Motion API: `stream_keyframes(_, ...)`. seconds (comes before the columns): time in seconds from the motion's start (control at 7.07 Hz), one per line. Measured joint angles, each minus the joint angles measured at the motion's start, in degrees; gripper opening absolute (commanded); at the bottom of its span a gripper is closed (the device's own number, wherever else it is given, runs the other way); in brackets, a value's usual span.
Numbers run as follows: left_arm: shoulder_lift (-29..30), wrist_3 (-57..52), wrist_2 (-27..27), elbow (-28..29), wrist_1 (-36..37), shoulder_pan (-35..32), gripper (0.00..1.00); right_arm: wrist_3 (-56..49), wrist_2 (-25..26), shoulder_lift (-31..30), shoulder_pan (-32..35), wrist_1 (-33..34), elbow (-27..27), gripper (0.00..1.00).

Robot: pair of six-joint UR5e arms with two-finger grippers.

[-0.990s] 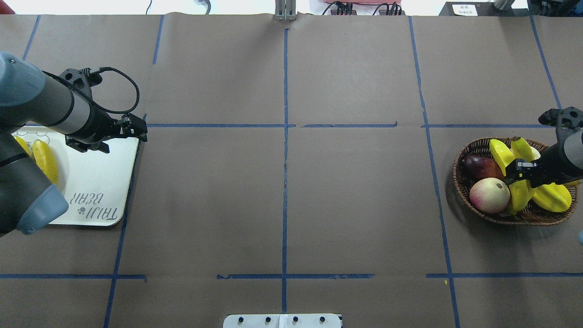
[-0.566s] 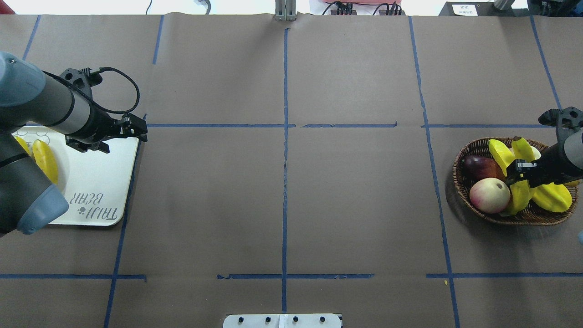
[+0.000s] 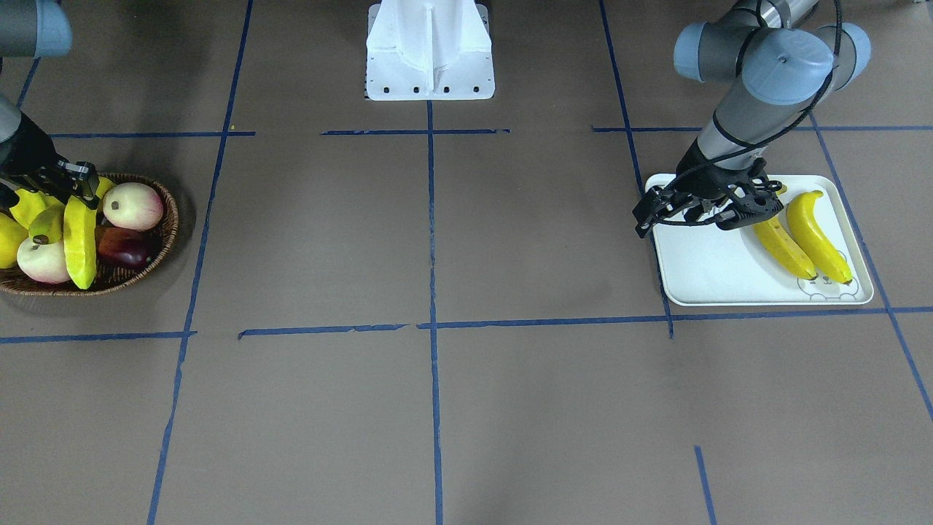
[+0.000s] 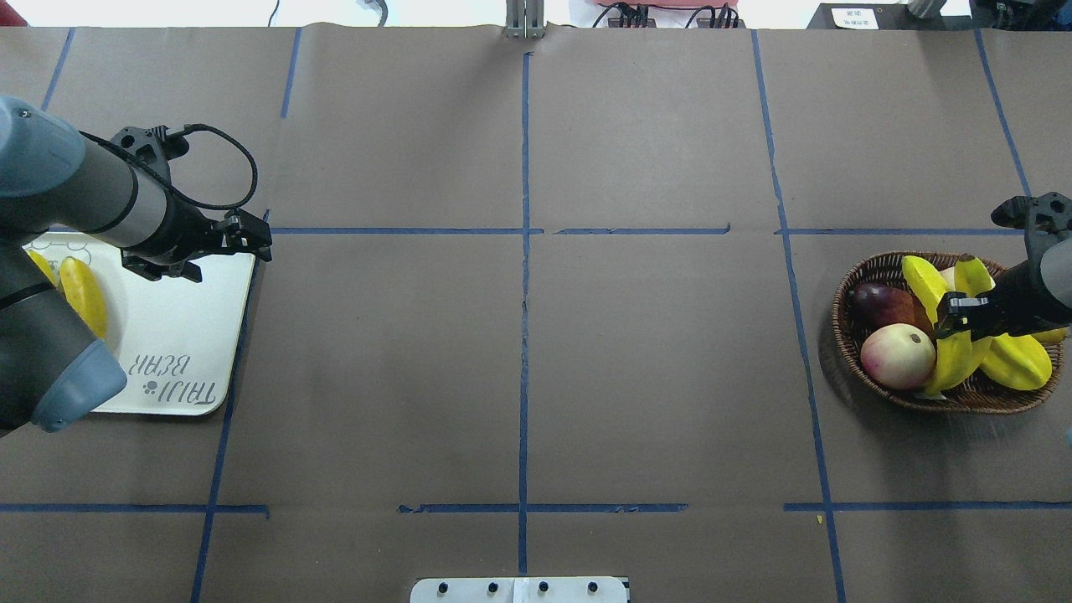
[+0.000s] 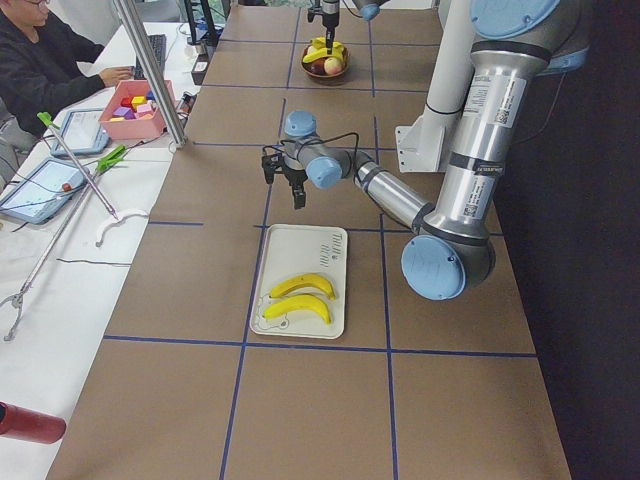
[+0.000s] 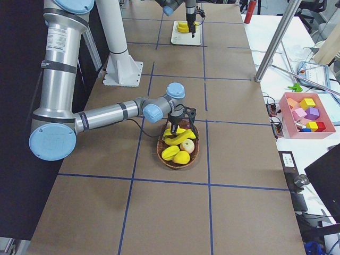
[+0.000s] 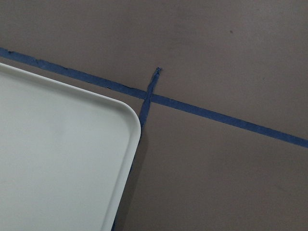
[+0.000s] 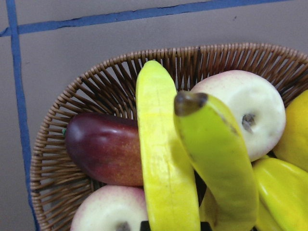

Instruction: Transfer all bananas from basket to plate

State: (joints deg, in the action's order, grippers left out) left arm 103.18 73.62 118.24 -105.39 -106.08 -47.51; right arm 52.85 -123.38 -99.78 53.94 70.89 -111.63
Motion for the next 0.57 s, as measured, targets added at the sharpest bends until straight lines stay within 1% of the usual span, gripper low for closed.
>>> stream_keyframes(0.28,0.0,0.0,0.1,-0.1,0.0,0.0,0.99,-1.3,-0.1,-3.6,1.1,0.0,-5.1,0.00)
stream_keyframes(0.42,0.0,0.0,0.1,-0.1,0.0,0.0,0.99,-2.0,-1.1,-4.8,3.2,0.1,-8.1,0.00)
stream_keyframes(0.57,0.0,0.0,0.1,-0.3,0.0,0.0,0.99,-2.3,-3.8,-4.9,6.2,0.3,-10.5,0.00)
